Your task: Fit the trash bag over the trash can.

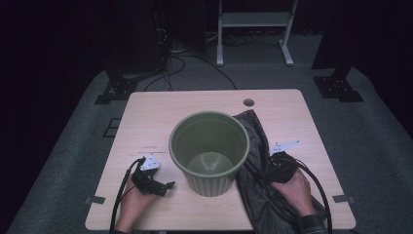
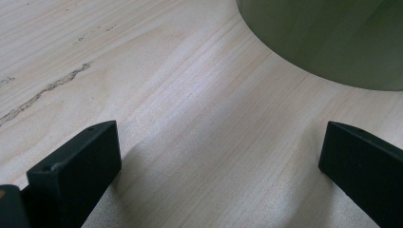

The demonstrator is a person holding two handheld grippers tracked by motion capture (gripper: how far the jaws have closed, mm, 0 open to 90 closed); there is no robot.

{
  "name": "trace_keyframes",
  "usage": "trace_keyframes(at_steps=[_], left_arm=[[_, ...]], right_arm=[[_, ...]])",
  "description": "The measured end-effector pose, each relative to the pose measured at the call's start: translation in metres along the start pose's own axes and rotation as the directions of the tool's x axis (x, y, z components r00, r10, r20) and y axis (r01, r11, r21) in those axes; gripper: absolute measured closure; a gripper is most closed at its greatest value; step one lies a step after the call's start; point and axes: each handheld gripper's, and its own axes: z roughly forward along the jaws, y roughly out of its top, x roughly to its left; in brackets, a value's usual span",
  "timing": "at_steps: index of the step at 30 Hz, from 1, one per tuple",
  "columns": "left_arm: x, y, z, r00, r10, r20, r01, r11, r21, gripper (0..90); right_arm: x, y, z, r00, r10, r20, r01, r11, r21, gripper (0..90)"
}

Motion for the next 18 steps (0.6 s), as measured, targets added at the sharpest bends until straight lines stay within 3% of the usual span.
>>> trace_keyframes(at_steps=[11,18], left_arm=[[0.0,0.0,0.0,1.0,0.0,0.0,0.0,1.0,0.0,0.0],[0.0,0.0,0.0,1.0,0.0,0.0,0.0,1.0,0.0,0.0]], right_arm=[[0.016,0.015,0.021,0.9989,-0.035,-0.03,0.035,0.999,0.009,9.2],[0.025,0.022,0.029,0.9986,-0.049,-0.021,0.049,0.999,0.012,9.4]])
